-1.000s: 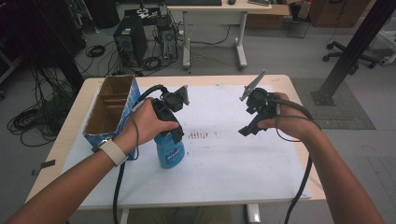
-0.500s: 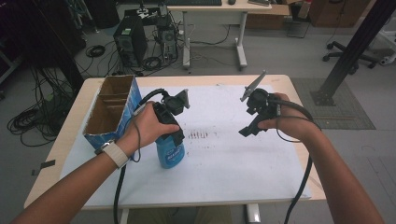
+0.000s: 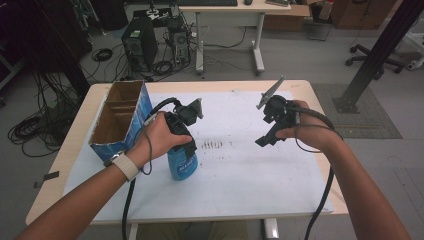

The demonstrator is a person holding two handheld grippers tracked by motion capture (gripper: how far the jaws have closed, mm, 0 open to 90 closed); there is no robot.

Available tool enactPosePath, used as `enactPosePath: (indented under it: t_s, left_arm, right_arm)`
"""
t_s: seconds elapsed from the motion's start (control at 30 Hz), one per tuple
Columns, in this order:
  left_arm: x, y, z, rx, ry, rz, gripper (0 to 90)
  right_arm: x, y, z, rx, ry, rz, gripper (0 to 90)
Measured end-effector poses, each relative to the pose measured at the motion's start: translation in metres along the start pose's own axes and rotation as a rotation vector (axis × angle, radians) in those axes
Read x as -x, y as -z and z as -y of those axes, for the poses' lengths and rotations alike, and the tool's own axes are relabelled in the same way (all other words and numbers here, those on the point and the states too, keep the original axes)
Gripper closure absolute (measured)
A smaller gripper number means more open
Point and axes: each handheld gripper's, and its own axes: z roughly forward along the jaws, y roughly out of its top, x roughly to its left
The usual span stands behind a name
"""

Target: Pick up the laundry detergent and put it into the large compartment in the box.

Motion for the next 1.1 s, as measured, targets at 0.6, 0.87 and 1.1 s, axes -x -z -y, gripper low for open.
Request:
enactPosePath:
  t_s: [0.6,0.87,1.1]
  left_arm:
    - [-0.0018,-0.0044,0.0024,0.0,-0.001,0.004,33.7]
    - [-0.0023,-0.0044,0.0025,0.0,0.001,0.013,36.8]
    - [-0.0018,-0.0039,0.0024,0.005,0.008,0.011,37.1]
  right_arm:
    - [-0.0009,0.0004,0.001,0.002,0.0,-0.001,10.2]
    - [-0.0008,0.0005,0.0031,0.004,-0.003,0.0,10.2]
    - [-0.0008,0.0006,0.0036,0.005,-0.006,0.001,10.2]
